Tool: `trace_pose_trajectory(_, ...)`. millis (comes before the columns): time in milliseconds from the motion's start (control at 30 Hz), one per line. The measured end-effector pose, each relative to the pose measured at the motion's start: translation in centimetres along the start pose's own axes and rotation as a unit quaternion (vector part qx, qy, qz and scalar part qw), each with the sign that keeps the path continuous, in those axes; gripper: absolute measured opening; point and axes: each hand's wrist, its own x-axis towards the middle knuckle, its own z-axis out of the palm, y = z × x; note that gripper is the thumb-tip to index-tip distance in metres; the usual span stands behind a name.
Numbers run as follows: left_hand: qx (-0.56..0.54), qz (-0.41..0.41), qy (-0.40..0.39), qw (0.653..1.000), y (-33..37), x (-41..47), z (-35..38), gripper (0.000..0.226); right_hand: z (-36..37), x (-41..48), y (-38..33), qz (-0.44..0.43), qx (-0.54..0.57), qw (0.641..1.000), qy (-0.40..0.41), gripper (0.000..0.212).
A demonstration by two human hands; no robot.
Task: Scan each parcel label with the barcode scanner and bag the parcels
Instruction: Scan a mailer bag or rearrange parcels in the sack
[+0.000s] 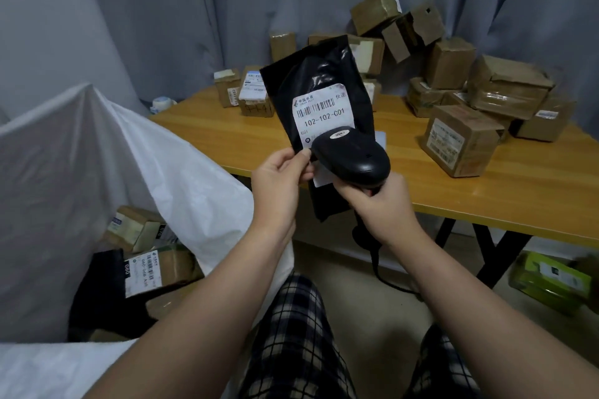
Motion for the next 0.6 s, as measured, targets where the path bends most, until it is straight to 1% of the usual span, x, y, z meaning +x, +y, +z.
trace_pose_trajectory(67,-0.015,-0.002,0.037,0.999,0.9,-0.8,-2.6,0.007,1.8,0.4,-0.6,0.014,0.009,0.999,-0.044,0.025)
trace_pose_trajectory(133,-0.018,0.006,0.078,0.997,2.1,-1.1,-5.7,0.006,4.1,0.6,-1.1,0.018,0.007,0.997,-0.069,0.028)
trace_pose_trajectory(233,0.006,0.027,0.129,0.991,4.5,-0.3,-10.6,0.004,7.9,1.0,-1.9,0.021,-0.005,0.994,-0.110,0.024)
trace_pose_trajectory(333,0.074,0.049,0.173,0.981,7.0,0.4,-15.4,0.009,11.8,1.4,-2.5,0.026,-0.019,0.988,-0.152,0.027)
trace_pose_trajectory(400,0.154,0.061,0.186,0.968,8.3,0.7,-18.8,0.011,14.1,1.5,-2.9,0.025,-0.037,0.984,-0.175,0.032)
trace_pose_trajectory(467,0.274,0.066,0.195,0.939,9.2,1.1,-22.1,0.016,16.1,1.4,-3.5,0.020,-0.046,0.979,-0.196,0.037)
trace_pose_trajectory(500,0.346,0.061,0.195,0.916,9.5,1.3,-23.7,0.018,16.9,1.2,-3.7,0.019,-0.045,0.977,-0.207,0.038)
trace_pose_trajectory(533,0.425,0.055,0.191,0.883,9.8,1.5,-25.2,0.018,17.7,1.0,-3.8,0.019,-0.042,0.975,-0.216,0.038)
trace_pose_trajectory(600,0.570,0.022,0.160,0.806,10.0,1.6,-27.1,0.019,19.2,0.4,-3.4,0.029,-0.041,0.973,-0.227,0.040)
